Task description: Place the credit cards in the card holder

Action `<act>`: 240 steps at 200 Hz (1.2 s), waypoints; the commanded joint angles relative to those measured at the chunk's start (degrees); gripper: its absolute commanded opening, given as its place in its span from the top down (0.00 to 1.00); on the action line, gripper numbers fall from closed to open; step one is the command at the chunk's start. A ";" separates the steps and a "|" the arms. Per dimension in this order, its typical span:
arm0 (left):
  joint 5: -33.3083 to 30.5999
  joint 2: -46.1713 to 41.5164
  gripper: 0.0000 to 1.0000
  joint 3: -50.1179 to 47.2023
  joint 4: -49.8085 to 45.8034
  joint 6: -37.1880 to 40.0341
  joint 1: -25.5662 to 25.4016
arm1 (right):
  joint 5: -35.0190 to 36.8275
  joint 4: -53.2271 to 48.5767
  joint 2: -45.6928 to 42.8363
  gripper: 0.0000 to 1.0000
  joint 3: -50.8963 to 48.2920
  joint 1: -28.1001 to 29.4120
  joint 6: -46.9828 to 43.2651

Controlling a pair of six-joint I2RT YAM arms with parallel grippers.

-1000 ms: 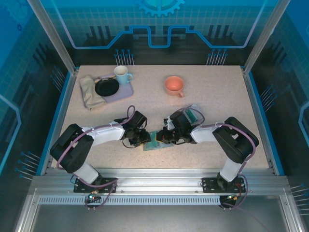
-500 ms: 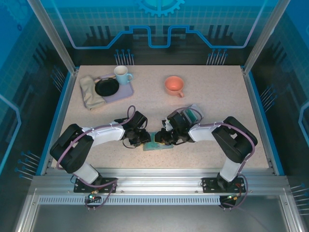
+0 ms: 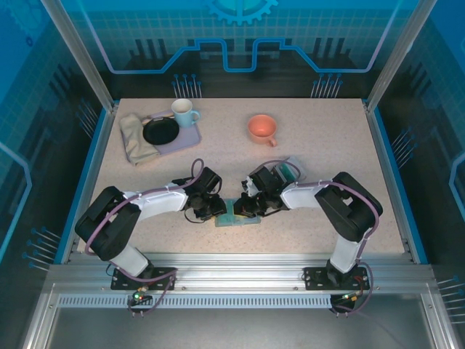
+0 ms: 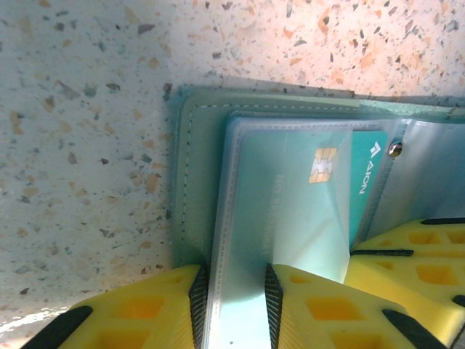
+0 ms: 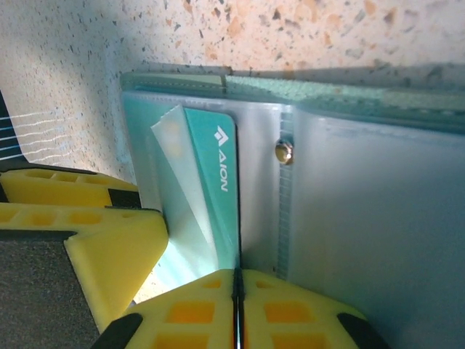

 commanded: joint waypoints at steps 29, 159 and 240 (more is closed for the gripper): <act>-3.70 -3.59 0.64 -1.37 -2.11 0.30 -0.46 | 5.64 -17.00 -8.65 0.70 3.51 -1.63 -8.56; -0.92 -5.18 0.37 10.42 -2.42 1.95 -3.74 | 45.34 -56.23 -6.93 0.54 30.30 -9.13 -38.30; -2.12 -0.33 0.36 13.63 -0.56 -1.00 -7.54 | 50.10 -54.55 2.08 0.56 33.04 -8.99 -42.14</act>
